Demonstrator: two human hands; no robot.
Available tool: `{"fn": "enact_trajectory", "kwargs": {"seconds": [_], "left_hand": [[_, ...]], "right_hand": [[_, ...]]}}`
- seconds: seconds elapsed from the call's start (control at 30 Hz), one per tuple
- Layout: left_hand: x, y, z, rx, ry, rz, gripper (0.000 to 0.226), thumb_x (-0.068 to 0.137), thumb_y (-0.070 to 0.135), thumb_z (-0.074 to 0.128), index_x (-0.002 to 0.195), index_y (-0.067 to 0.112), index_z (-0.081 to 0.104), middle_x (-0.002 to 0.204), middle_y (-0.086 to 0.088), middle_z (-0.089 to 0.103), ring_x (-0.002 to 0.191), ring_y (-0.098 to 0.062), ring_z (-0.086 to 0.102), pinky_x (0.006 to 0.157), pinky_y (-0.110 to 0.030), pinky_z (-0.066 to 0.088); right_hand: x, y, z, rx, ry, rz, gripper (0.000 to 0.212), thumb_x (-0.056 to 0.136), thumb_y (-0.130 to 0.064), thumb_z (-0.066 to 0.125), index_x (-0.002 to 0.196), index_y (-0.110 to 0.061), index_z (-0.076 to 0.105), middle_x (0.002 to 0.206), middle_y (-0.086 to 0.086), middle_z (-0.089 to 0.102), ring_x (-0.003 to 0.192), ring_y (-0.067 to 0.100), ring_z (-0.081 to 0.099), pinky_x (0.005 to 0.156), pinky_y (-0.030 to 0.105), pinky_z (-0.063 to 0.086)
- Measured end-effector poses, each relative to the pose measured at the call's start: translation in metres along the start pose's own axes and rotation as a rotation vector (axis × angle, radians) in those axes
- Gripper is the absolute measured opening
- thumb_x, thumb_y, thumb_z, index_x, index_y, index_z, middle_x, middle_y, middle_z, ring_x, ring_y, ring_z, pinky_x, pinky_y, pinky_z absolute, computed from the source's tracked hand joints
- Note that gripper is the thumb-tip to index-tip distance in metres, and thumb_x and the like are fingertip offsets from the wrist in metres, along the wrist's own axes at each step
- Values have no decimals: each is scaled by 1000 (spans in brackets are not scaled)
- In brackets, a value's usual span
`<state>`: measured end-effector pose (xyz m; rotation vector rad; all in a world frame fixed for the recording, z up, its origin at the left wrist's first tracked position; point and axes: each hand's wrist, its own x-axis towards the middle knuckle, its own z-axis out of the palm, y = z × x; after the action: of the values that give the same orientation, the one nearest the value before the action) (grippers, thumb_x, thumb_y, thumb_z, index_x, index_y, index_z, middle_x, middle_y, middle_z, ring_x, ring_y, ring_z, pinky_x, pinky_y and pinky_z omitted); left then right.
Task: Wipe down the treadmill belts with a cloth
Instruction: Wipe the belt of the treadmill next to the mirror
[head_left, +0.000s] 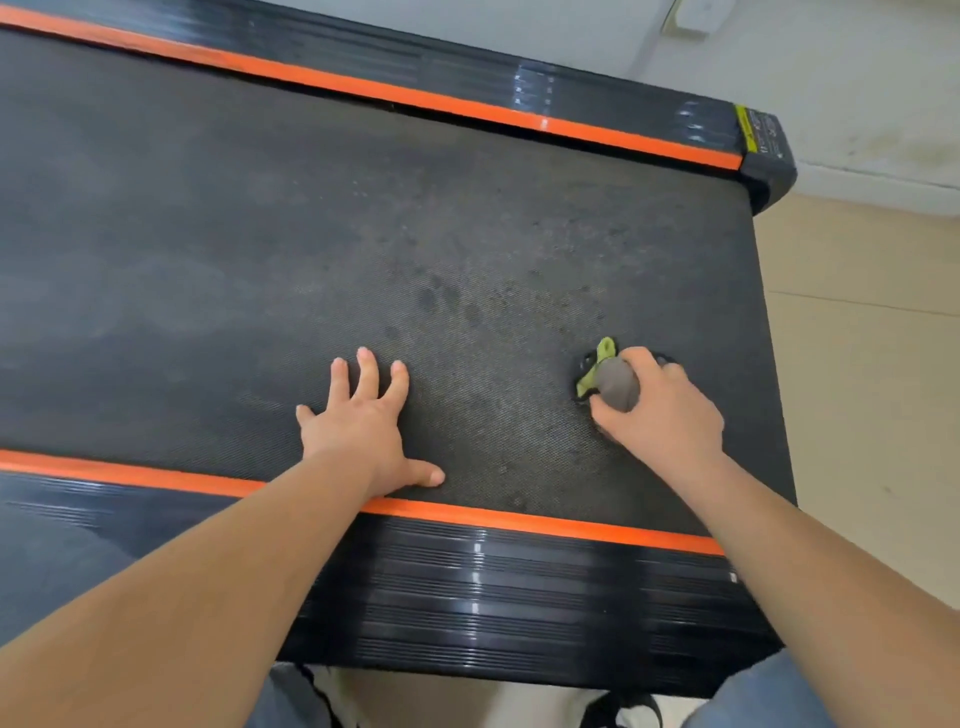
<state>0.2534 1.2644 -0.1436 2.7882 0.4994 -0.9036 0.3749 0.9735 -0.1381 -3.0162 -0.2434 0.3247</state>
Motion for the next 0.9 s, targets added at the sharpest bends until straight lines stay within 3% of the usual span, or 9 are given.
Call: {"fn": "enact_trajectory", "kwargs": {"seconds": [0.07,0.13,0.27,0.4,0.5,0.6,0.77,0.9], "left_hand": [[1,1,1,-1,9,-3,141,62,90,69,159,36,-17,168,-1,-28,156,-33,-22,118,-72,21],[1,1,-1,-4,14,-9,141,61,88,71,160,36,-16,168,-1,-27,156,-33,-21,117,-72,21],[0,2,-1,-17,13,-15,142,61,85,74,160,37,-15,168,0,-26,156,-33,-21,118,-72,21],[0,1,-3,-16,7,-12,140,62,86,73,160,37,-15,168,0,-26,156,-33,-21,118,-72,20],[-1,1,-3,-24,-3,-15,143,59,87,73,160,37,-15,168,0,-27,156,-33,-21,118,-72,20],[0,3,-4,-28,2,-26,143,60,86,74,160,36,-15,168,0,-26,156,-33,-21,118,-73,20],[0,3,-3,-39,-7,-28,141,63,80,78,160,36,-15,168,0,-27,156,-33,-22,118,-73,18],[2,2,-2,-26,9,-26,126,76,62,77,160,36,-13,167,0,-27,155,-34,-21,118,-72,20]], "right_hand": [[-1,-4,2,124,25,97,48,81,-61,64,117,-37,44,106,7,51,101,39,62,76,42,50],[-19,-39,11,128,15,52,46,79,-59,64,113,-34,45,103,7,53,100,39,62,77,42,51],[-68,-111,38,140,-72,-390,50,72,-59,65,114,-38,50,99,-3,51,93,29,64,70,40,57],[-57,-71,21,9,-237,-652,51,78,-59,66,123,-50,46,105,-10,46,104,21,59,75,37,53],[-43,-18,2,-166,-301,-662,53,79,-56,69,125,-51,45,108,-12,45,107,19,56,77,35,48],[-39,-6,1,-140,-308,-649,46,81,-51,70,121,-49,47,106,-12,43,104,19,54,72,32,46],[-46,-61,18,26,-251,-682,42,79,-48,68,118,-44,52,101,-8,45,97,22,58,67,37,54],[-54,-105,34,138,-258,-759,43,81,-41,69,121,-42,55,97,-7,37,92,24,54,63,37,50]]}}
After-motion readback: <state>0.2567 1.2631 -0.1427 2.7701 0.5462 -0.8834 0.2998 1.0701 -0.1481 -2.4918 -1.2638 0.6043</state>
